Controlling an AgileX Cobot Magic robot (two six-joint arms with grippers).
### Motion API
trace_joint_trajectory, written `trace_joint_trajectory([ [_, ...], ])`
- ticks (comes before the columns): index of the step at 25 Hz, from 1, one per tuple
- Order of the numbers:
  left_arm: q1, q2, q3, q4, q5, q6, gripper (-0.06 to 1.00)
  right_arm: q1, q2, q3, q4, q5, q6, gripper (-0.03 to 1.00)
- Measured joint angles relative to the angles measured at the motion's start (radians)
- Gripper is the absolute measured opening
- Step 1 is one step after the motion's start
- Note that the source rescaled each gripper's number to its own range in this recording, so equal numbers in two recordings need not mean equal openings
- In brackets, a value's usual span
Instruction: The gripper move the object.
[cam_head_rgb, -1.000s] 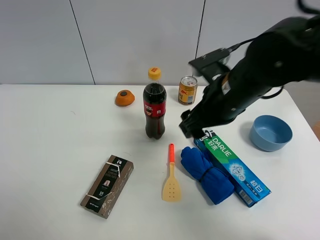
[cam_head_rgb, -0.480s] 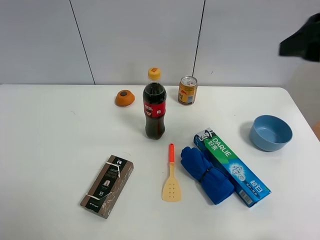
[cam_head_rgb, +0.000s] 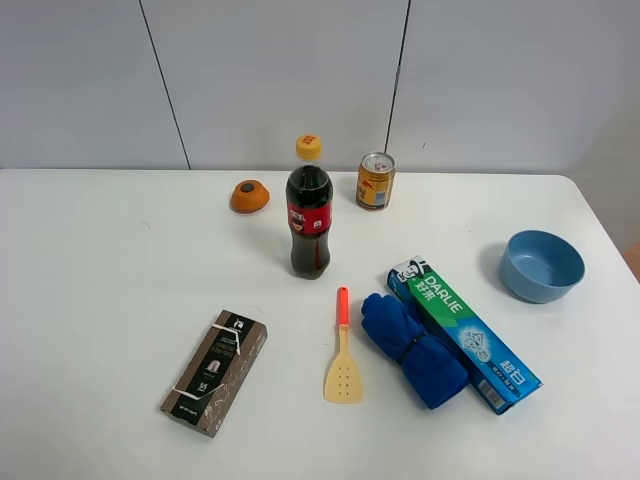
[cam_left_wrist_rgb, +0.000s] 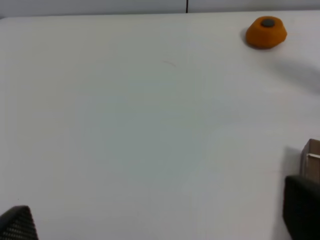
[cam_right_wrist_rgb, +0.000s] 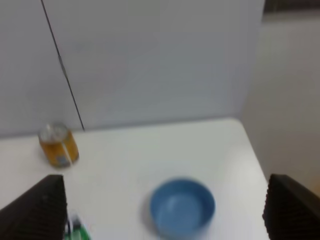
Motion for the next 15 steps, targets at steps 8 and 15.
trace_joint_trajectory([
  [8, 0.0, 0.0, 0.0, 0.0, 0.0, 0.0, 1.0, -0.017, -0.286, 0.432, -0.011, 0.102, 0.048, 0.69],
  [15, 0.0, 0.0, 0.0, 0.0, 0.0, 0.0, 1.0, -0.017, -0.368, 0.447, -0.03, 0.098, 0.064, 0.69],
])
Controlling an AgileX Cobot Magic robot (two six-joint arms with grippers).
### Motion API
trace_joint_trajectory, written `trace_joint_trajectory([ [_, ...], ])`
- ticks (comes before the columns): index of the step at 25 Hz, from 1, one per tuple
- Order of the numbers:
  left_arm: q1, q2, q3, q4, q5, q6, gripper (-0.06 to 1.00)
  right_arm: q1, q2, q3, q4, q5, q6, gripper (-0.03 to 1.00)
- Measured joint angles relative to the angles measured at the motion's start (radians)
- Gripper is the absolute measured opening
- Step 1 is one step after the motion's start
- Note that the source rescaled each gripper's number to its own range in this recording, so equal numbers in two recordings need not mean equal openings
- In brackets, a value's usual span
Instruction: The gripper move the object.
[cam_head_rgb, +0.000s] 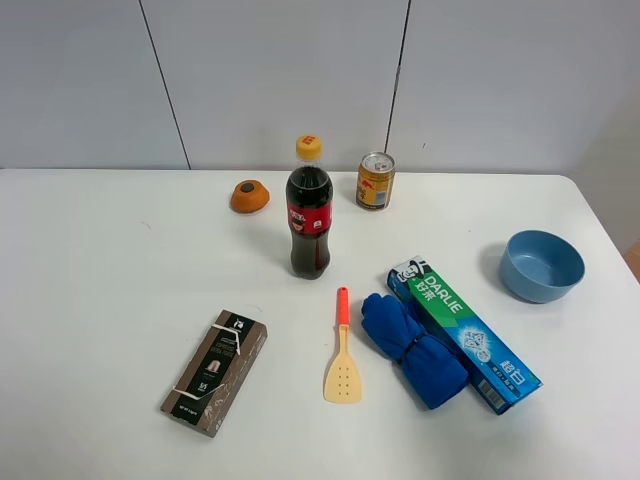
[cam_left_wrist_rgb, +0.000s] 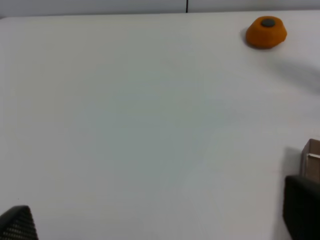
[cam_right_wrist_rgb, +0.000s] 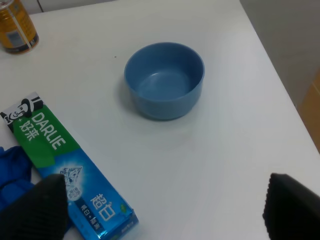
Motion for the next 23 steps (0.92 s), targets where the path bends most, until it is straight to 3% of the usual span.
trace_joint_trajectory([
  [23, 0.0, 0.0, 0.0, 0.0, 0.0, 0.0, 1.0, 0.0, 0.0, 0.0, -0.003, 0.0, 0.0, 0.69],
])
